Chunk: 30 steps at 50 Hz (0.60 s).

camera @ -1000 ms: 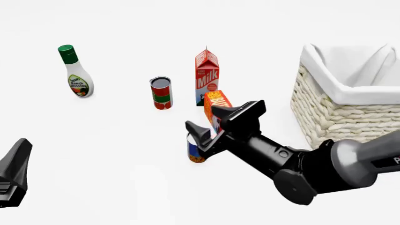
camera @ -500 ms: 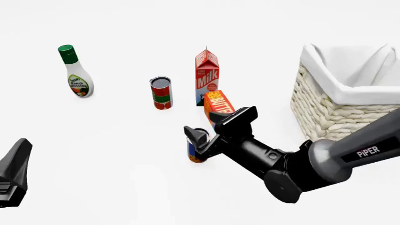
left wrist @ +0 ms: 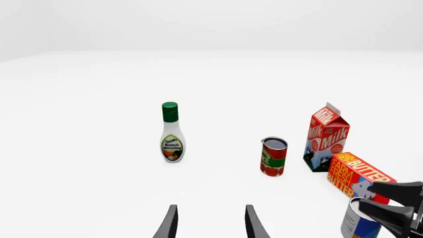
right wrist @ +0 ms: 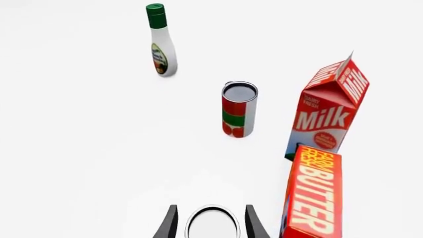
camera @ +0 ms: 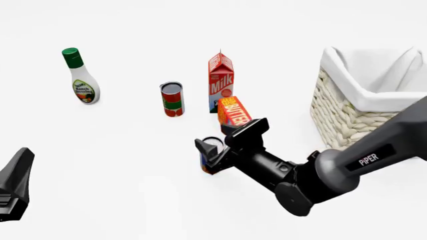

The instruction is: Pick the alphabet soup and place it in the basket.

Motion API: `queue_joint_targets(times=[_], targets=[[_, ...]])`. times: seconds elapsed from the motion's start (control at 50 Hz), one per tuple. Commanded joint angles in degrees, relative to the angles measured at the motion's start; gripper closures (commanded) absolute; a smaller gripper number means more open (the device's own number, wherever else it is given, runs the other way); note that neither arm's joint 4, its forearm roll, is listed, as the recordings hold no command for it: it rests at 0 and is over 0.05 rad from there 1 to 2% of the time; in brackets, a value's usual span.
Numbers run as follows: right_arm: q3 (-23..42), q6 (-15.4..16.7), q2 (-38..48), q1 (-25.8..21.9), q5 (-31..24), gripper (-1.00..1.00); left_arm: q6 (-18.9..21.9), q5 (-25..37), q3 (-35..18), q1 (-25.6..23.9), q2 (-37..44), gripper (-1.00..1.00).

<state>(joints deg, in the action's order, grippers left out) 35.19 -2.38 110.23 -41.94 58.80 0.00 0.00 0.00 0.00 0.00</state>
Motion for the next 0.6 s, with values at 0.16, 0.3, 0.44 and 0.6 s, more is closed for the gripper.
queue_joint_targets(times=[0.16,0.3,0.44,0.6], targets=[[1.2,-0.3,3.2,0.1,0.7,-1.0,0.0,0.0,0.0,0.0,0.0,-1.0],[1.4,-0.5,4.2,-0.1,1.0,-1.0,0.0,0.0,0.0,0.0,0.0,-1.0],[1.7,-0.6,4.8,-0.5,0.9,-1.0,0.0,0.0,0.0,0.0,0.0,-1.0],[2.4,-0.7,5.8,-0.6,0.8,-1.0,0.0,0.0,0.0,0.0,0.0,-1.0]])
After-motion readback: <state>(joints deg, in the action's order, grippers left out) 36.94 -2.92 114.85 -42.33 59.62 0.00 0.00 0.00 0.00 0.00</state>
